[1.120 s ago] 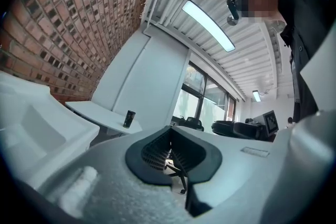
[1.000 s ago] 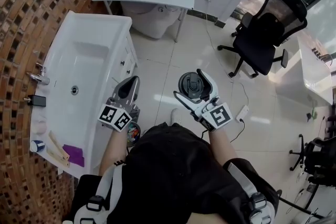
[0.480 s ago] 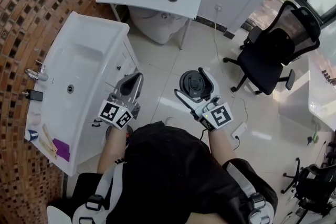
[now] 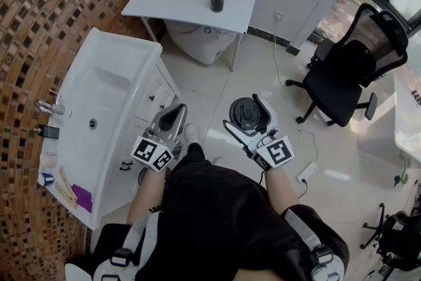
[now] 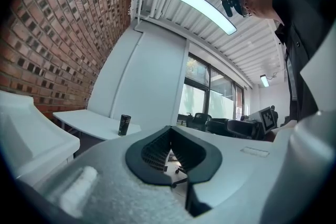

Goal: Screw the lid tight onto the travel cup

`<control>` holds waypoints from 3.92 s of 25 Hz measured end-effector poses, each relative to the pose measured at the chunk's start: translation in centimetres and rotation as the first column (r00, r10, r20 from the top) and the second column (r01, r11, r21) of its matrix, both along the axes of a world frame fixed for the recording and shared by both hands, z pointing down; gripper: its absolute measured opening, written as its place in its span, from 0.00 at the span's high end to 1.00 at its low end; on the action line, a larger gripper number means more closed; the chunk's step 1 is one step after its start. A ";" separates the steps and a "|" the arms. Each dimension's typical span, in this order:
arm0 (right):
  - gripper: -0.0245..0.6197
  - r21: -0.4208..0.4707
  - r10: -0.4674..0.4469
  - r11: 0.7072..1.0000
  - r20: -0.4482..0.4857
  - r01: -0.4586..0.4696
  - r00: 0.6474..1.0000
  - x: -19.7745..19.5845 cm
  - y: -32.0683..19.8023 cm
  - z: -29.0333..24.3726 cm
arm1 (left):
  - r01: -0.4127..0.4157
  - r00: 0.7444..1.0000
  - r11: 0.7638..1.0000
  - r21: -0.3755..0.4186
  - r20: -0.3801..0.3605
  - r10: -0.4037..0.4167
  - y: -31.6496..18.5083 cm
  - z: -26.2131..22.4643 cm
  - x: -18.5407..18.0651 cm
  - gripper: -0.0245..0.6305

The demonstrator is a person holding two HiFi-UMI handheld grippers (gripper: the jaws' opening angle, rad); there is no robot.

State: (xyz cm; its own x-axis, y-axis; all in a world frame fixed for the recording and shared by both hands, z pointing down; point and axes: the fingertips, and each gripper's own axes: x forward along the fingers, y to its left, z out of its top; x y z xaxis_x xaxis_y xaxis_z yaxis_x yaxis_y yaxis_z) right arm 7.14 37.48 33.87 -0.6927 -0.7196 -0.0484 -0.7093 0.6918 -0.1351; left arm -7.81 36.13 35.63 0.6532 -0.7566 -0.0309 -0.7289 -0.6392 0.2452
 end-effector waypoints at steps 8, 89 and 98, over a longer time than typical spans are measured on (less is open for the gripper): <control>0.22 0.007 0.057 0.998 -0.031 -0.057 0.998 -1.0 -4.8 0.8 | -0.098 0.994 0.995 0.017 -0.044 0.099 -7.0 0.3 1.8 0.96; 0.22 0.027 0.016 1.000 -0.023 -0.015 1.000 4.4 -49.1 -1.1 | -0.038 0.998 0.996 0.084 0.050 0.034 -47.8 -1.1 4.8 0.96; 0.22 0.041 0.049 0.998 -0.053 -0.047 0.997 2.7 -51.0 -1.6 | -0.072 0.996 0.992 0.106 0.053 0.067 -50.1 -0.9 3.5 0.96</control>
State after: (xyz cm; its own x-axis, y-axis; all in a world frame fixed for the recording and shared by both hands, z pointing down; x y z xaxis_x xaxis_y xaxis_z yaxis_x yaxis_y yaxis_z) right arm 9.86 -13.47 32.25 -0.6600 -0.7501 -0.0411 -0.7471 0.6611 -0.0683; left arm -4.34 -14.00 34.72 0.7070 -0.7030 -0.0765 -0.6910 -0.7098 0.1367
